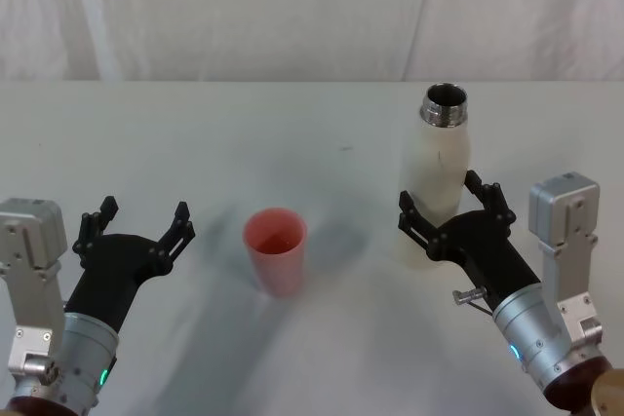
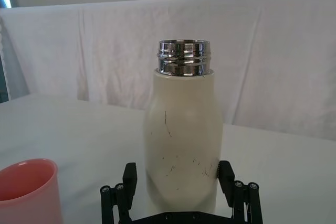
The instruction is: Grasp the thermos with one hand and pour water into the cup lid.
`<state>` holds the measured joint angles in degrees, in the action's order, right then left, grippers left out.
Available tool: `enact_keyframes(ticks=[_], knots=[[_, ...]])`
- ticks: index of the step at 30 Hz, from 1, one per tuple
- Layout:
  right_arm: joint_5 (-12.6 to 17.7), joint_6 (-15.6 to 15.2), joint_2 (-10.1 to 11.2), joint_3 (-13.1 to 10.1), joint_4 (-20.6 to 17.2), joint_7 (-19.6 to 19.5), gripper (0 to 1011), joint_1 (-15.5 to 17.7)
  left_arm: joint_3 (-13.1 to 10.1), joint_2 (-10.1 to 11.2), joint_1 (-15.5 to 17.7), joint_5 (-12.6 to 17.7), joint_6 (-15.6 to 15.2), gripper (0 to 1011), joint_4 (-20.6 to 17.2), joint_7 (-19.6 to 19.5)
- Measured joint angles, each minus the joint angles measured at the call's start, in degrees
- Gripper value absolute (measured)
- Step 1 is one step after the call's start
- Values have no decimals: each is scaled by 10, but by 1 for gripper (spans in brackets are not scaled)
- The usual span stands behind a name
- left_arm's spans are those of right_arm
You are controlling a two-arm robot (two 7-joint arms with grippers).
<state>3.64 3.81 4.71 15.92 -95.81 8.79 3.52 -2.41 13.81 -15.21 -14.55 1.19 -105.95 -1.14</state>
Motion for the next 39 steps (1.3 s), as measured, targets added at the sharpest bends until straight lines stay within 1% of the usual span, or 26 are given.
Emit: enact_keyframes(ticks=[20,33,35,37,39], knots=[[2,4,-11,2,45,5,1000,-40,0,0,0,0,0,1001,0,0],[3,4,-11,2,44,5,1000,-39,0,0,0,0,0,1001,0,0],[3,4,-11,2,44,5,992,-39,0,0,0,0,0,1001,0,0],[3,4,-11,2,44,5,959,-39,0,0,0,0,0,1001,0,0],[3,4,-11,2,44,5,957,-39,0,0,0,0,0,1001,0,0]])
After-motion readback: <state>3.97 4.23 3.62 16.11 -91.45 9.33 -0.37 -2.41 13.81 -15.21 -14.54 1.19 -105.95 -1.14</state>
